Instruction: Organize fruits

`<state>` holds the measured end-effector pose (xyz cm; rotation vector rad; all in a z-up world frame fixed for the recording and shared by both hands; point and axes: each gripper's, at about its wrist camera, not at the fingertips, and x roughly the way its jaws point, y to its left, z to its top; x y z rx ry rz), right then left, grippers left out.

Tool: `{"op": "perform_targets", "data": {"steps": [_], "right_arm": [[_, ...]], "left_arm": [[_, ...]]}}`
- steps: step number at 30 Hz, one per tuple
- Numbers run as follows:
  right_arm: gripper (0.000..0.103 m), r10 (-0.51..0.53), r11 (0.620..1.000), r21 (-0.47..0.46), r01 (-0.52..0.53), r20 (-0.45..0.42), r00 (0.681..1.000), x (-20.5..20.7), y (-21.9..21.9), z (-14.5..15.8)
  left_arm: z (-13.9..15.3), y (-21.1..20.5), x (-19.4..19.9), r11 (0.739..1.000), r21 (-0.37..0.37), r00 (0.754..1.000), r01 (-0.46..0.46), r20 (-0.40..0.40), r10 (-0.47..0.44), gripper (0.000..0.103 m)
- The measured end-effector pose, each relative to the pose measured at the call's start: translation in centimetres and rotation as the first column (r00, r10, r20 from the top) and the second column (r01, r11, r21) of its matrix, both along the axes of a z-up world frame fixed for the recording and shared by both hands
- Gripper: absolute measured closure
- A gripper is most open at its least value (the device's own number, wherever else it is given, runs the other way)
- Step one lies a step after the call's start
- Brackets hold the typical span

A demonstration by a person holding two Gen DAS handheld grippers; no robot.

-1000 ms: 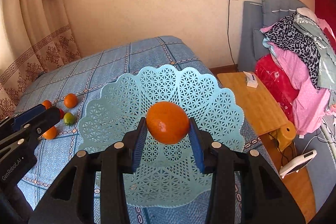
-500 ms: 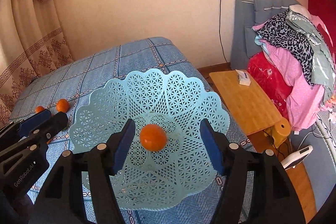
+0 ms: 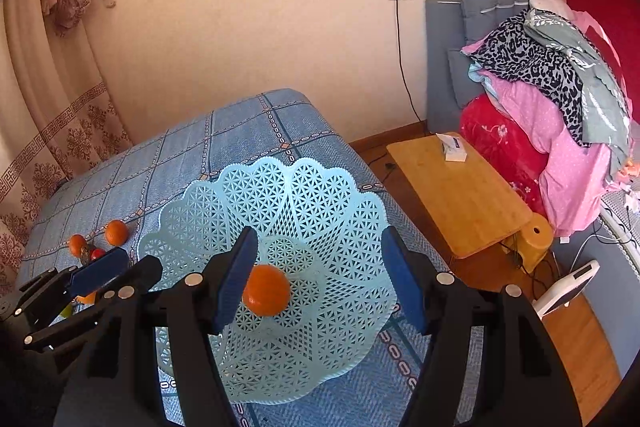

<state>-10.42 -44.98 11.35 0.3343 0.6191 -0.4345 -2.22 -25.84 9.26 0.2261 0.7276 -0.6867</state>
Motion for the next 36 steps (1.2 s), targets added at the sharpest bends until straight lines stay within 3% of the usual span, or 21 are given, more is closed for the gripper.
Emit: {"op": "perform_targets", "data": {"steps": [1, 2, 3, 5, 20, 26, 30, 36], "right_arm": [[0.037, -0.003, 1.000, 0.002, 0.003, 0.002, 1.000, -0.1, -0.1, 0.0], [0.037, -0.005, 1.000, 0.004, 0.005, 0.003, 1.000, -0.1, -0.1, 0.1], [0.037, -0.007, 1.000, 0.007, 0.007, 0.005, 1.000, -0.2, -0.2, 0.1], [0.037, -0.008, 1.000, 0.011, 0.008, 0.010, 1.000, -0.2, -0.3, 0.1], [0.037, 0.009, 1.000, 0.011, -0.009, 0.020, 1.000, -0.2, 0.4, 0.2], [0.037, 0.022, 1.000, 0.012, -0.022, 0.012, 1.000, 0.1, 0.6, 0.0], [0.037, 0.029, 1.000, 0.007, -0.029, 0.010, 1.000, 0.2, 0.9, -0.1], [0.037, 0.040, 0.999, 0.002, -0.040, 0.006, 0.999, 0.2, 1.4, -0.3]], "left_arm": [[-0.1, -0.1, 0.0, 1.000, 0.003, 1.000, 0.000, -0.003, 0.000, 0.062], [-0.2, -0.1, 0.0, 1.000, 0.005, 1.000, 0.000, -0.006, 0.000, 0.055], [-0.3, -0.1, 0.0, 1.000, 0.003, 1.000, -0.003, -0.009, 0.003, 0.040], [-0.2, 0.2, 0.1, 1.000, -0.007, 1.000, -0.021, -0.005, 0.020, 0.026], [1.0, 3.6, 1.2, 0.995, -0.026, 0.996, -0.092, 0.002, 0.092, 0.026], [0.6, 7.2, 0.8, 0.987, -0.028, 0.987, -0.161, -0.005, 0.161, 0.025], [-0.6, 10.9, 0.7, 0.966, 0.006, 0.966, -0.257, 0.004, 0.257, 0.025], [-1.8, 16.4, 0.4, 0.915, 0.065, 0.918, -0.397, 0.045, 0.395, 0.025]]}}
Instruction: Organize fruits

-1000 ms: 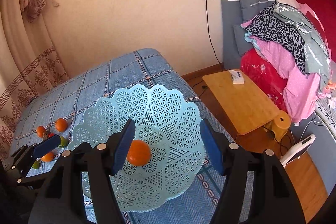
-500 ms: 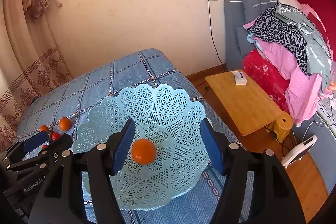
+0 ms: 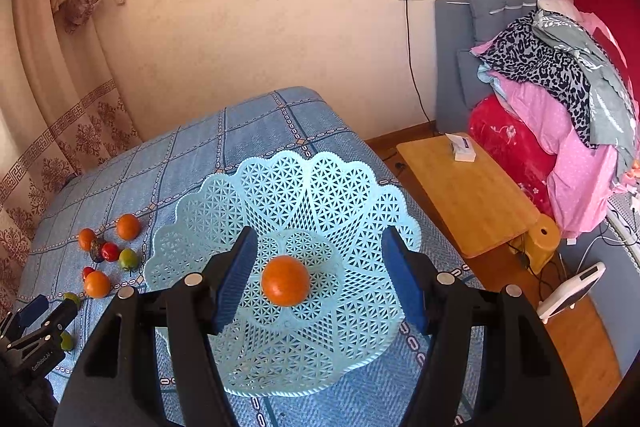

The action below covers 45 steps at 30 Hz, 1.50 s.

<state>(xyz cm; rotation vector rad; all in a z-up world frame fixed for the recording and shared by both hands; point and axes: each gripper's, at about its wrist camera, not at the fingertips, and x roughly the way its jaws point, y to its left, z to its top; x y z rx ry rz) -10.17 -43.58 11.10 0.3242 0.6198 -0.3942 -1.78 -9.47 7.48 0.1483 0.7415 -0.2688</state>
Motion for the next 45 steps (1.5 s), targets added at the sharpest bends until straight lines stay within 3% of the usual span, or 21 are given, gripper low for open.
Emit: {"op": "perform_targets", "data": {"steps": [8, 16, 20, 26, 31, 37, 45], "right_arm": [[0.037, 0.008, 1.000, -0.002, -0.008, -0.009, 1.000, 0.2, 0.3, -0.3], [0.037, 0.007, 1.000, 0.001, -0.007, -0.008, 1.000, 0.3, 0.3, -0.4], [0.037, -0.001, 1.000, 0.008, 0.001, -0.006, 1.000, 0.2, 0.1, -0.4], [0.037, -0.004, 1.000, 0.011, 0.004, 0.003, 1.000, 0.0, -0.1, -0.2], [0.037, -0.012, 1.000, 0.014, 0.012, 0.010, 1.000, -0.2, -0.4, 0.1], [0.037, -0.026, 0.999, 0.019, 0.026, 0.018, 0.999, -0.6, -1.1, 0.4], [0.037, -0.038, 0.999, 0.033, 0.037, 0.025, 0.999, -0.8, -2.0, 0.7]], "left_arm": [[-2.1, 5.6, 0.4, 0.991, 0.025, 0.991, -0.131, -0.035, 0.131, 0.025], [-4.7, 7.1, 1.8, 0.988, 0.003, 0.978, -0.153, -0.141, 0.152, 0.044], [-5.6, 7.1, 2.3, 0.987, 0.011, 0.973, -0.162, -0.167, 0.161, 0.063], [-5.5, 6.8, 2.3, 0.985, 0.026, 0.973, -0.168, -0.156, 0.170, 0.069], [-4.1, 4.8, 1.8, 0.992, 0.011, 0.984, -0.124, -0.129, 0.124, 0.069], [-1.5, -0.1, 1.0, 1.000, -0.023, 0.997, -0.009, -0.081, 0.007, 0.069], [1.2, -7.9, -0.4, 0.983, -0.060, 0.984, 0.174, -0.039, -0.177, 0.069]]}}
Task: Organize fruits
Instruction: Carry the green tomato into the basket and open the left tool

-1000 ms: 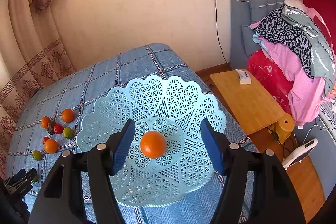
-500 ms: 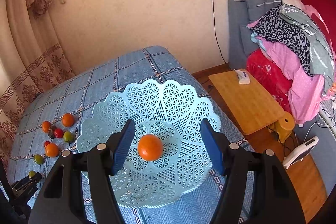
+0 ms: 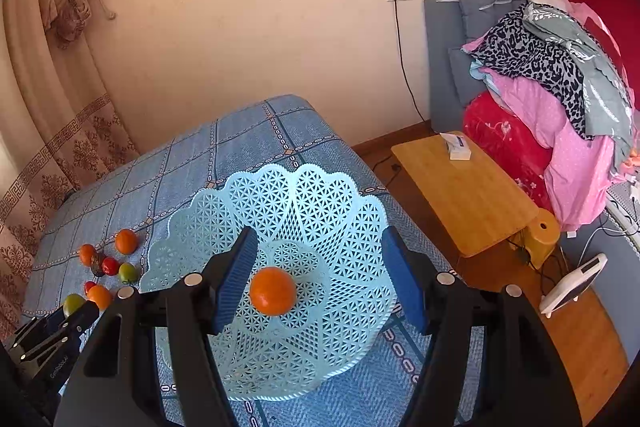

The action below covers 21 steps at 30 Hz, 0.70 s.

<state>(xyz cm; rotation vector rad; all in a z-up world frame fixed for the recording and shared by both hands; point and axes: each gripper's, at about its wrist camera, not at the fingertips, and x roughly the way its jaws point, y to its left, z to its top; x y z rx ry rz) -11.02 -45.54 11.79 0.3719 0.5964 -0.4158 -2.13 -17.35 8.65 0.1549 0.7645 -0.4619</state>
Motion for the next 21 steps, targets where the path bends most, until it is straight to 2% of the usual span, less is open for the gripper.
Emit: {"op": "perform_targets", "data": {"steps": [10, 17, 19, 20, 21], "right_arm": [[0.037, -0.012, 1.000, 0.015, 0.012, 0.012, 1.000, -0.4, -0.7, 0.3], [0.037, -0.009, 1.000, 0.019, 0.009, 0.013, 1.000, -0.4, -0.7, 0.3], [0.037, -0.009, 1.000, 0.020, 0.009, 0.012, 1.000, -0.4, -0.7, 0.3], [0.037, -0.010, 1.000, 0.020, 0.010, 0.012, 1.000, -0.4, -0.7, 0.3], [0.037, -0.010, 1.000, 0.019, 0.010, 0.012, 1.000, -0.5, -0.7, 0.3]], "left_arm": [[1.1, -6.5, -0.9, 0.989, -0.017, 0.989, 0.146, 0.014, -0.146, 0.069], [-0.1, -8.5, -0.8, 0.984, 0.001, 0.984, 0.179, -0.015, -0.179, 0.068], [-0.3, -8.4, -0.7, 0.985, 0.001, 0.984, 0.175, -0.014, -0.175, 0.061], [-0.2, -8.3, -0.7, 0.986, -0.002, 0.985, 0.170, -0.008, -0.170, 0.047], [-0.2, -8.1, -0.7, 0.987, -0.007, 0.987, 0.163, 0.003, -0.163, 0.038]]}}
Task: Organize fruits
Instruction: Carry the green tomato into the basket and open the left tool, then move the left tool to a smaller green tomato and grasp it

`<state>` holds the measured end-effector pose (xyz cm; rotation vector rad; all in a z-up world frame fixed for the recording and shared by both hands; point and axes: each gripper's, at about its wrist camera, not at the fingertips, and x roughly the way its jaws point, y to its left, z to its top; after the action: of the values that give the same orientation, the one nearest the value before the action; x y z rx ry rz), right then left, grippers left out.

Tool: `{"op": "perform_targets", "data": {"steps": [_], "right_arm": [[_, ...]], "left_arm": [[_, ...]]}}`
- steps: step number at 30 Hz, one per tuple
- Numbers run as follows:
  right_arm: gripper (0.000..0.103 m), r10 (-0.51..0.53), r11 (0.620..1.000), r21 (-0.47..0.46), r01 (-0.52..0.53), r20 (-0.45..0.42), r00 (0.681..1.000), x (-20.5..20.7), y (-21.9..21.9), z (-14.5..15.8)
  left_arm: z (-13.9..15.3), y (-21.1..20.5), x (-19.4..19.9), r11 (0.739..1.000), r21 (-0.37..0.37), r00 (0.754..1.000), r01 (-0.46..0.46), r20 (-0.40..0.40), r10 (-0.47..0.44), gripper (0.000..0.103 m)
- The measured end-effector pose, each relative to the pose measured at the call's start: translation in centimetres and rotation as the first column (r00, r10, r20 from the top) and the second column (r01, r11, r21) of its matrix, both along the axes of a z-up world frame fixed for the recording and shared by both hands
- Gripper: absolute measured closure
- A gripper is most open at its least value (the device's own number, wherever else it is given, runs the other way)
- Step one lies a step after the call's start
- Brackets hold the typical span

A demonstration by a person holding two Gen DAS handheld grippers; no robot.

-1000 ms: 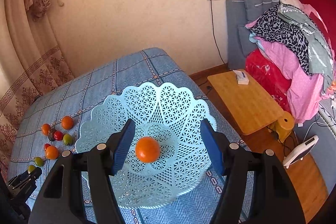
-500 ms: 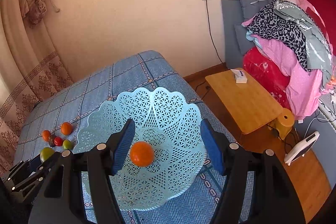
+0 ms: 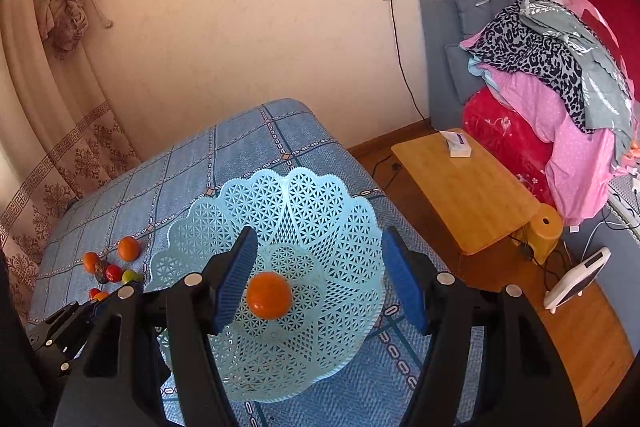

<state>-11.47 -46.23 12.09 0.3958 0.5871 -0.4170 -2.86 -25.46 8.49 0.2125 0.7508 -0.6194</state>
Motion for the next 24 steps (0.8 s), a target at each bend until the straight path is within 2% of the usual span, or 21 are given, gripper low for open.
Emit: {"op": "perform_targets", "data": {"steps": [8, 12, 16, 19, 24], "right_arm": [[0.037, 0.008, 1.000, -0.005, -0.008, -0.007, 1.000, 0.3, 0.5, -0.1], [0.037, 0.015, 1.000, 0.000, -0.015, -0.002, 1.000, 0.3, 0.6, -0.2], [0.037, 0.032, 0.999, 0.006, -0.032, 0.016, 0.999, 0.3, 0.9, -0.1], [0.026, 0.050, 0.999, -0.004, -0.050, 0.042, 0.998, 0.2, 1.5, 0.1], [0.025, 0.098, 0.995, -0.021, -0.097, 0.067, 0.993, 0.2, 2.9, 0.4]], "left_arm": [[0.3, 1.7, 0.9, 0.998, -0.016, 0.999, -0.053, 0.001, 0.053, 0.034], [0.5, 2.7, 1.2, 0.996, -0.020, 0.996, -0.089, 0.015, 0.090, 0.019], [1.0, 3.7, 1.4, 0.992, -0.012, 0.990, -0.127, 0.058, 0.128, 0.017], [1.3, 4.6, 1.4, 0.988, -0.006, 0.983, -0.153, 0.099, 0.153, 0.012], [1.6, 6.3, 1.6, 0.979, 0.013, 0.966, -0.203, 0.163, 0.198, 0.011]]}}
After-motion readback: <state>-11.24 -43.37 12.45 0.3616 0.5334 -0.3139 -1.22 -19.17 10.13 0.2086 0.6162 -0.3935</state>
